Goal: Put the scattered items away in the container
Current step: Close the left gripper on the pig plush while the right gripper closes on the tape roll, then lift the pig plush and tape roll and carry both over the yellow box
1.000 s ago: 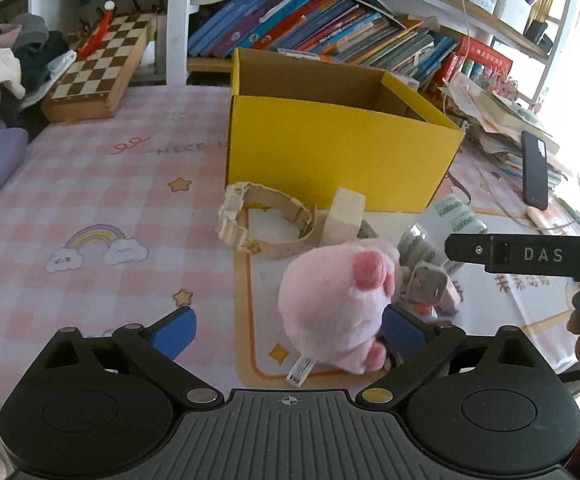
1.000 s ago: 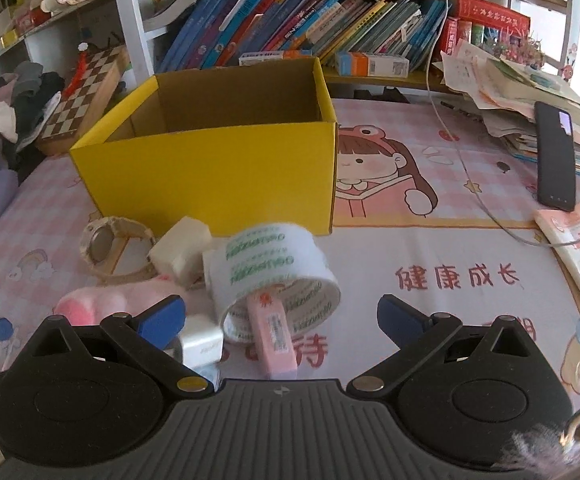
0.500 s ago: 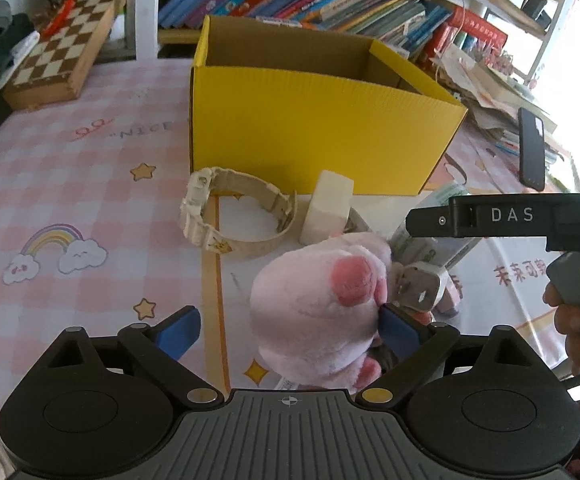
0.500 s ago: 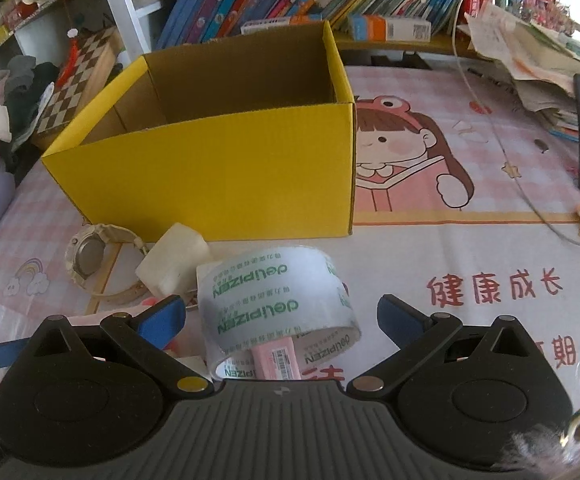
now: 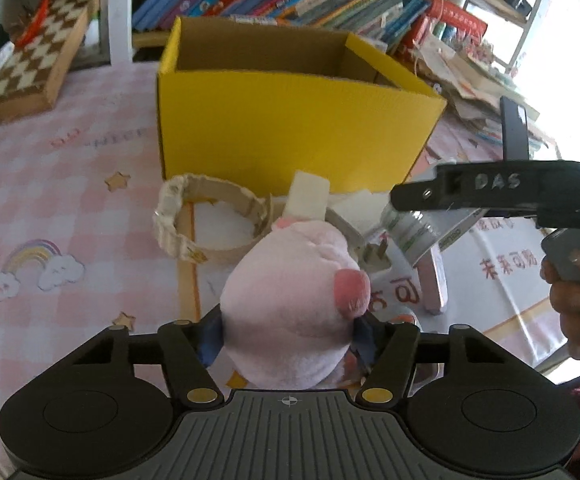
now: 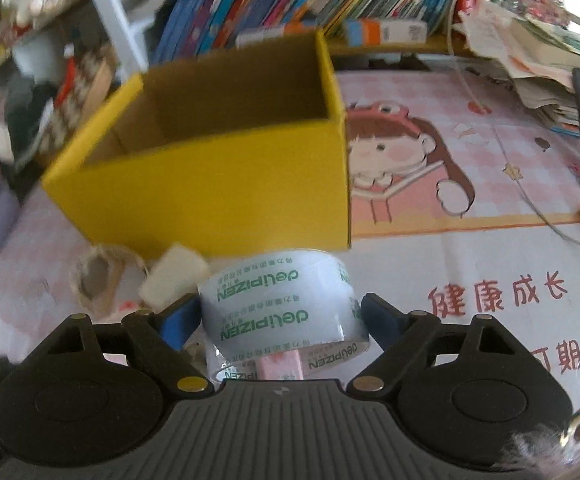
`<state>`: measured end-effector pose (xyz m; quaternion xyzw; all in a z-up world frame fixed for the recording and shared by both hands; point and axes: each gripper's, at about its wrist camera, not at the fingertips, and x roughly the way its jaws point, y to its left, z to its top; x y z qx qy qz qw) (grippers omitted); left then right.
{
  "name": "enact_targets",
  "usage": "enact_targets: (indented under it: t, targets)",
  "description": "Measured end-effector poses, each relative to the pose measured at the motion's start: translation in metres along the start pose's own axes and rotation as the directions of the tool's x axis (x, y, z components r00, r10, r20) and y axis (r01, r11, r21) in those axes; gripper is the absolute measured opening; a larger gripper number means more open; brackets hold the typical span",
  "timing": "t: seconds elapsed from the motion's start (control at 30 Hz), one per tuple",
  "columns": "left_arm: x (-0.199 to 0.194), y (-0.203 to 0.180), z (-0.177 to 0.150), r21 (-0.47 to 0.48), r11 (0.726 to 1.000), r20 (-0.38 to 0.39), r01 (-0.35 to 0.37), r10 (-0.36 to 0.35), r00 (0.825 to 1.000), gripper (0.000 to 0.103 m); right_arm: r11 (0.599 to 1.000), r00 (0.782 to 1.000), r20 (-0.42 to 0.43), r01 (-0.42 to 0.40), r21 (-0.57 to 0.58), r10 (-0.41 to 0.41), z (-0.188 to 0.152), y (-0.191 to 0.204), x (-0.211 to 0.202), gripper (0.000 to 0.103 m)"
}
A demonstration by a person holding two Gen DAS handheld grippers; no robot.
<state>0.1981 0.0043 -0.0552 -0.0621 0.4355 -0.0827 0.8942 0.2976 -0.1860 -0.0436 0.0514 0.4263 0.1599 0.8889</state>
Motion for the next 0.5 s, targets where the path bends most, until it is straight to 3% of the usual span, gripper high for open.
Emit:
enact_targets:
  t: [0.23, 0.5]
  targets:
    - [-0.029, 0.004, 0.008, 0.000, 1.000, 0.112, -0.022, 0.022, 0.993, 0.060, 0.991, 0.995, 0.081, -0.060, 0.117, 0.050, 0.009, -0.013, -0.017, 0.085]
    - [-0.068, -0.005, 0.025, 0.068, 0.997, 0.279, -0.042, 0.021, 0.960, 0.060, 0.994, 0.980, 0.184, -0.092, 0.059, 0.079, 0.025, 0.000, -0.040, 0.085]
